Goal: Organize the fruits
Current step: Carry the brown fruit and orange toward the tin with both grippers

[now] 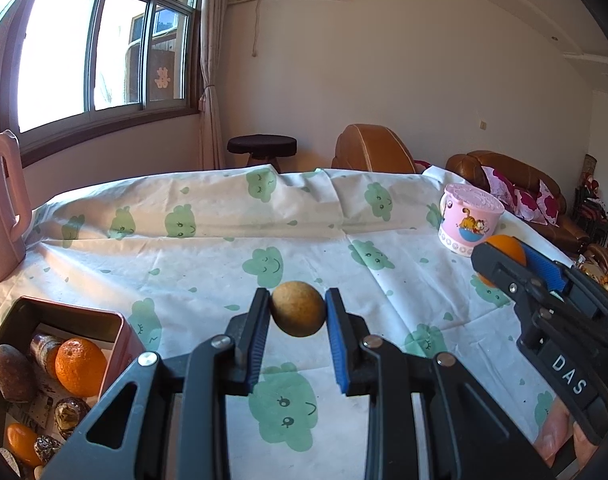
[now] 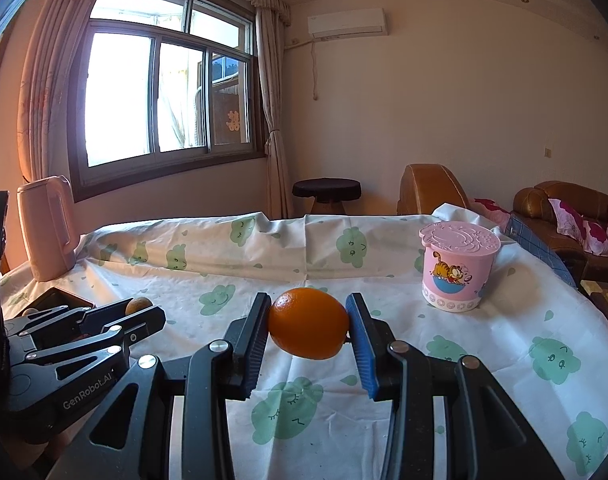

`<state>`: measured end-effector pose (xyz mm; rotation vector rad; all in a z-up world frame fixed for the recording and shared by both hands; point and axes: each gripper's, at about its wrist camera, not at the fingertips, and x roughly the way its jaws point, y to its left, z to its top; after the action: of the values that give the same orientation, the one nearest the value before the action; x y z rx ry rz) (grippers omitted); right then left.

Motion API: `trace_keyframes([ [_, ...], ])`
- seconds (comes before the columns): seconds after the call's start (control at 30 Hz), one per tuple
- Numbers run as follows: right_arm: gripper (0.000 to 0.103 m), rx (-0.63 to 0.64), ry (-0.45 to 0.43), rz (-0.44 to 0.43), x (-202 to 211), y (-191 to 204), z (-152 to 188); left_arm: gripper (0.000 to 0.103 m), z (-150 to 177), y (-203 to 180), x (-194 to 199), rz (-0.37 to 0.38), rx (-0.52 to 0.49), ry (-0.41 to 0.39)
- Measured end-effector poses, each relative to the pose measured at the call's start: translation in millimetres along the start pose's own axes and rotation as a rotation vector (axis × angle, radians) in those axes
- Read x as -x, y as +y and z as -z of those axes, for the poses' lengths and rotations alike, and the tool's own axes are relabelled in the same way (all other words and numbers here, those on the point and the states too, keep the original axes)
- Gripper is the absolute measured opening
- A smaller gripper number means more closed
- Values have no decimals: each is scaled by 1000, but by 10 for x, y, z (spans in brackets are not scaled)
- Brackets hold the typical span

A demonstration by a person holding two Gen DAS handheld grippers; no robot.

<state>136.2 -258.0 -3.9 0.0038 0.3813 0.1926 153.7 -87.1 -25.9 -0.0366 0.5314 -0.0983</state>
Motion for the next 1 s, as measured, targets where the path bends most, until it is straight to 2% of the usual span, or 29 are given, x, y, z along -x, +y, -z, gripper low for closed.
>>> trace_keyframes([
  [0.5,41,25,-63,-1,155,63,15,30,23,-44,215,-59,-30,-101],
  [1.0,41,45,-76,-10,208,128,32,30,110,44,366,-54,-30,-88],
])
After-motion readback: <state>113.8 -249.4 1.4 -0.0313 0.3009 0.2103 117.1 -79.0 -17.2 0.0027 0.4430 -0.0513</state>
